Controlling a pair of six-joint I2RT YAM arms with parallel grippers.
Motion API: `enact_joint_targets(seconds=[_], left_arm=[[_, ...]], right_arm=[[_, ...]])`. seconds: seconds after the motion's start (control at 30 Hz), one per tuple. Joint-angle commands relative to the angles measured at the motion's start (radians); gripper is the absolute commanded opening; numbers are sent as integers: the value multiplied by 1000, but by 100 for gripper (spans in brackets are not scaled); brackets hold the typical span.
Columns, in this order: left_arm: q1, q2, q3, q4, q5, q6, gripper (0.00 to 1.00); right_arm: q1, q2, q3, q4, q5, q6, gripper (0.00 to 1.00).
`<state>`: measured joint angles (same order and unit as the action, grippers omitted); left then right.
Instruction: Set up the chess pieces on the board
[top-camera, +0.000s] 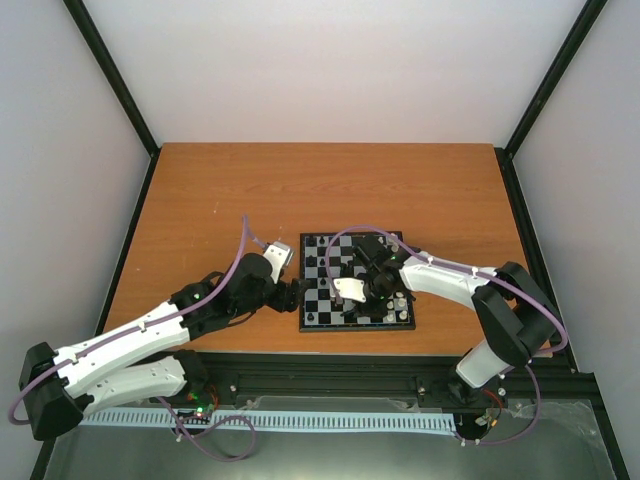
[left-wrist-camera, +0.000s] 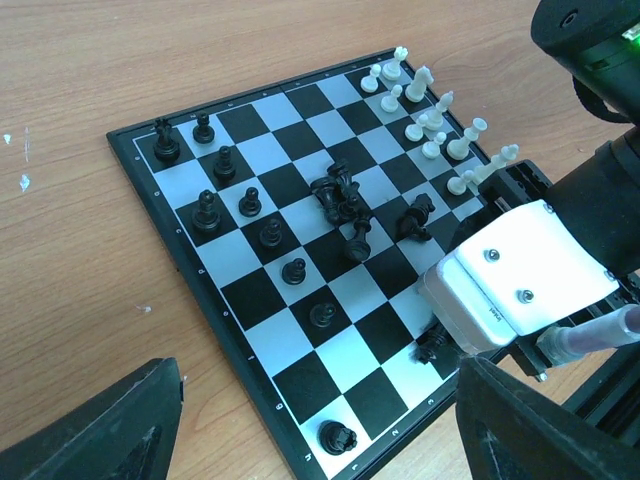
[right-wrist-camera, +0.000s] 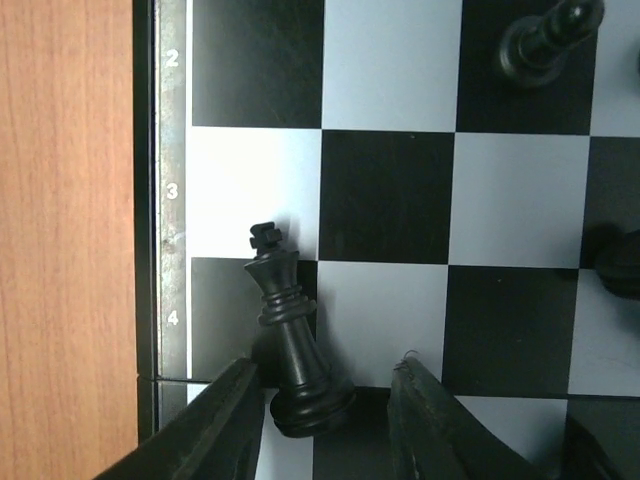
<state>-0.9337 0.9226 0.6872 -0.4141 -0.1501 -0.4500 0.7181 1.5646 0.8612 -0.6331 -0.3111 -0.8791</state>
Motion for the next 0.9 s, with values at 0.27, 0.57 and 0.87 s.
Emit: enact_joint_targets(seconds=[0.27,0.57,0.87], left_arm=[[-4,17,6,33,-19,-3,78],[-3,40,-7,122,-49,-78,81],[0,104,-47,428,55,-189,75]], right_arm=[[10,15,10,-26,-2,-38,15],[-60,-64,79,-79,-144,75,9],[-184,-75,263,-203,-346,248,9]])
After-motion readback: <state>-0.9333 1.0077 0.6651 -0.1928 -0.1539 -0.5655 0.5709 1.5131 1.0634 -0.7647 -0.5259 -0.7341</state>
